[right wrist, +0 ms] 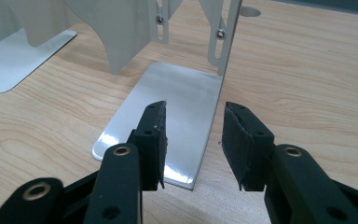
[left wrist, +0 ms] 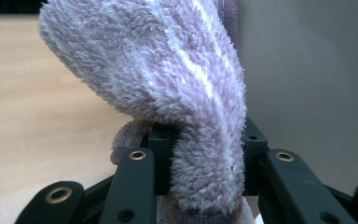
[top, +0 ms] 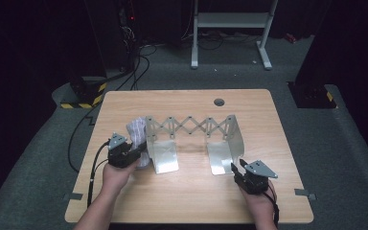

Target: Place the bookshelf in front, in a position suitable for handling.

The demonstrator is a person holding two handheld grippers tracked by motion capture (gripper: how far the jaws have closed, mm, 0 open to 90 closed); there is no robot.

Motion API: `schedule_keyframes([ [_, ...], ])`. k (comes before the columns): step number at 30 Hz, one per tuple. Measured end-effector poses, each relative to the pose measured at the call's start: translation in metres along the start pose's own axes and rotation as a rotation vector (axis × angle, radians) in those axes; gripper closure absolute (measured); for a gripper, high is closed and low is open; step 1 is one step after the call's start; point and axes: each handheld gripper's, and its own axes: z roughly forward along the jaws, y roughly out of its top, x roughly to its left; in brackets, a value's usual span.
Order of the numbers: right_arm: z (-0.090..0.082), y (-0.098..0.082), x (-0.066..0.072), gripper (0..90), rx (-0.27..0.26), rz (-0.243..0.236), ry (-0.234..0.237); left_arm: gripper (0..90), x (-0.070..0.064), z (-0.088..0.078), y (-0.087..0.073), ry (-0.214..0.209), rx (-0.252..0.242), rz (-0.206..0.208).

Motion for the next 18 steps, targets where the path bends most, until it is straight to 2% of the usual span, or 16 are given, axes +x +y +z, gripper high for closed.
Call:
schedule_keyframes([
  [5,0.0,0.0,0.0,60.1,-0.001,-0.001,0.001,66.3,-0.007,-0.016,0.021,0.002,-0.059,0.05],
  [9,0.0,0.0,0.0,60.2,-0.002,-0.002,0.003,66.3,-0.007,-0.021,0.029,-0.003,-0.073,0.068],
  [12,0.0,0.0,0.0,60.2,-0.001,0.0,0.004,66.4,-0.005,-0.018,0.028,0.0,-0.068,0.074],
  [18,0.001,0.0,0.0,60.2,0.001,0.0,0.003,67.0,0.002,-0.008,0.016,-0.004,-0.041,0.047],
])
